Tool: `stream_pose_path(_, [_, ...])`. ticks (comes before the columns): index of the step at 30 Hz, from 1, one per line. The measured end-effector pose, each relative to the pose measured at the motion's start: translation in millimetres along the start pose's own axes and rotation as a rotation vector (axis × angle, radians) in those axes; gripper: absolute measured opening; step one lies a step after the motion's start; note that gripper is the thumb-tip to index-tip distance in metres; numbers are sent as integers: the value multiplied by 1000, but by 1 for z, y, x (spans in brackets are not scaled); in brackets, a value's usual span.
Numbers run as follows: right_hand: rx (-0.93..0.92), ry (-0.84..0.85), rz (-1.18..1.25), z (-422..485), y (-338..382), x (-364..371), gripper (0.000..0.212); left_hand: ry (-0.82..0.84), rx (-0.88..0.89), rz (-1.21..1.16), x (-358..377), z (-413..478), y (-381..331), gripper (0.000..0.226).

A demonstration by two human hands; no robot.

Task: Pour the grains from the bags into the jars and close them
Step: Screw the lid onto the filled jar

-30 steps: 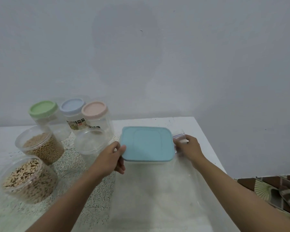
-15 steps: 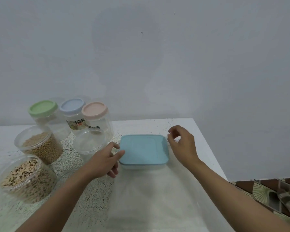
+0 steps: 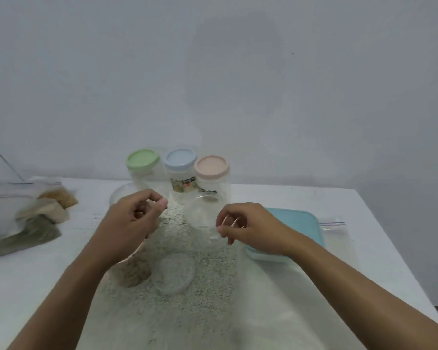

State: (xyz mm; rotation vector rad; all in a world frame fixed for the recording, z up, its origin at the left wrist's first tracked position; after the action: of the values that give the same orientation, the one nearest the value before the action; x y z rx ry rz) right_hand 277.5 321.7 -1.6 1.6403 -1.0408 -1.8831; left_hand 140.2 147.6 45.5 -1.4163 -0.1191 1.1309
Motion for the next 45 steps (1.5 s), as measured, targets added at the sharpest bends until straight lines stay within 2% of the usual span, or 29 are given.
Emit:
stream_pose_path(4, [-6, 144, -176, 28, 31, 55, 11, -91, 9, 96, -52, -4, 39, 15])
stream_pose_path(7, [20, 327, -395, 47, 44, 99, 41, -48, -10, 121, -73, -4, 73, 8])
stream_pose_path(10, [46, 422, -607, 67, 44, 136, 60, 63, -65, 127, -81, 0, 114, 8])
stream_pose_path(14, [132, 384, -741, 90, 32, 167, 58, 243, -116, 44, -73, 2, 149, 26])
stream_pose_path(18, [231, 388, -824, 93, 19, 189, 84, 433, -78, -125, -51, -9, 161, 33])
stream_pose_path(22, [236, 285, -936, 97, 26, 196, 63, 452, -34, -306, -49, -11, 162, 29])
stream_pose_path(26, [301, 249, -989, 98, 35, 184, 55, 455, -46, -405, -47, -10, 168, 36])
stream_pose_path(30, [285, 89, -908, 97, 58, 166, 14, 448, -71, -475, -44, -9, 173, 51])
stream_pose_path(33, [256, -138, -798, 97, 78, 145, 8, 439, -84, -551, -39, -13, 178, 52])
stream_pose_path(36, [174, -321, -614, 94, 100, 131, 11, 463, -95, -610, -30, -16, 187, 69])
stream_pose_path(37, [156, -315, -523, 92, 104, 134, 10, 463, -90, -616, -27, -16, 188, 72])
stream_pose_path(41, [123, -121, -194, 93, 108, 168, 10, 441, -77, -657, -22, -17, 190, 81])
stream_pose_path(45, [100, -159, -121, 95, 103, 176, 23, 471, -78, -664, -20, -17, 188, 100])
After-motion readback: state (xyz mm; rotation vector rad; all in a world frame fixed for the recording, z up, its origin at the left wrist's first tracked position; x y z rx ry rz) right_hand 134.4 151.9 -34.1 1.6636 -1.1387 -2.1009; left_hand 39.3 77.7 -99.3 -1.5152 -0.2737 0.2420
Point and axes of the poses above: each hand's wrist, its own z-axis towards the middle knuckle, its own x-axis out of the palm, y = z × x, the point moved 9 cm from there along z, towards the middle knuckle, and after that the axes turned 5 degrees about -z, right-handed, at the moved point
